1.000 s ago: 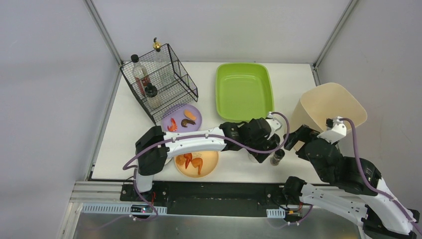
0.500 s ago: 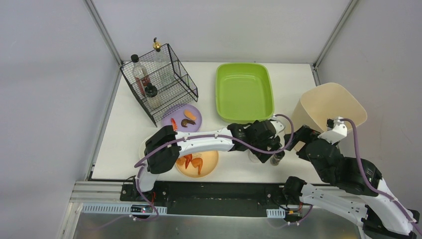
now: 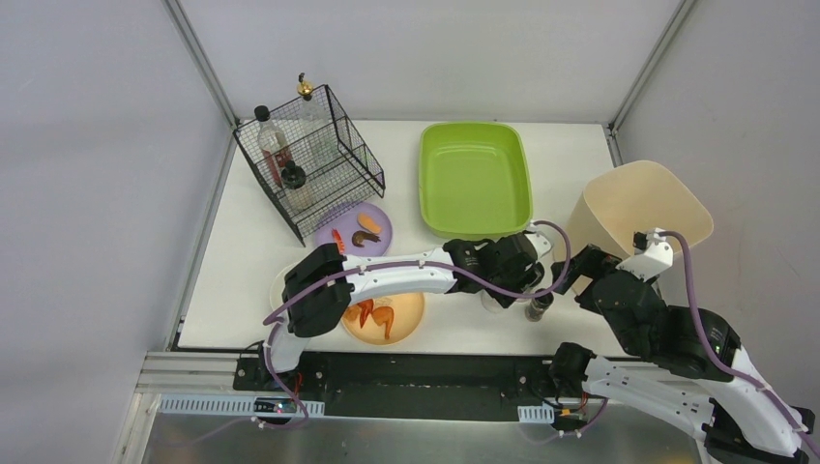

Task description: Clear the kitchen counter

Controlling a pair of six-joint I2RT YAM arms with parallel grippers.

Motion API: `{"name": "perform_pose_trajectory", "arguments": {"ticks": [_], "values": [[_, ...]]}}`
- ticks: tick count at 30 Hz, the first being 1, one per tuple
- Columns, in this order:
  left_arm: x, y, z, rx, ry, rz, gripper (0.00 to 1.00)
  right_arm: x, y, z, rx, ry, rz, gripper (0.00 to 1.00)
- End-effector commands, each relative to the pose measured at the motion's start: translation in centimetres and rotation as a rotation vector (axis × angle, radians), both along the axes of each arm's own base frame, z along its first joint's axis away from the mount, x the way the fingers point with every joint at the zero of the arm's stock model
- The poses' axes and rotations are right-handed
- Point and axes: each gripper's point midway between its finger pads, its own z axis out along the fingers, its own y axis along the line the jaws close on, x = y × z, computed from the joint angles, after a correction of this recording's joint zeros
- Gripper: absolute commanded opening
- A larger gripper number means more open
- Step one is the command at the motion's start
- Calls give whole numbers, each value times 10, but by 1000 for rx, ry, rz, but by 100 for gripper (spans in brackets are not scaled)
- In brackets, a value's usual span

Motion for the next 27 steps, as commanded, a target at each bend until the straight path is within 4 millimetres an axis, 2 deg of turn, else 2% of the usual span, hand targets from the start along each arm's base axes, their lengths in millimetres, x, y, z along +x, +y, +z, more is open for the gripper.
{"name": "perform_pose_trajectory", "arguments": {"ticks": [1, 4, 7, 19, 27], "values": [[4, -3, 18, -13, -51, 16, 21, 1, 4, 1, 25, -6, 1, 99], [11, 8, 27, -3, -93, 52, 7, 2, 5, 0, 24, -5, 4, 99], [15, 21, 37, 9, -130, 81, 0, 3, 7, 1, 22, -5, 8, 99], [40, 85, 94, 7, -247, 227, 0, 7, 21, 9, 32, -17, 44, 99], [83, 140, 126, -78, -227, 388, 0, 7, 25, 13, 54, -25, 62, 99]]}}
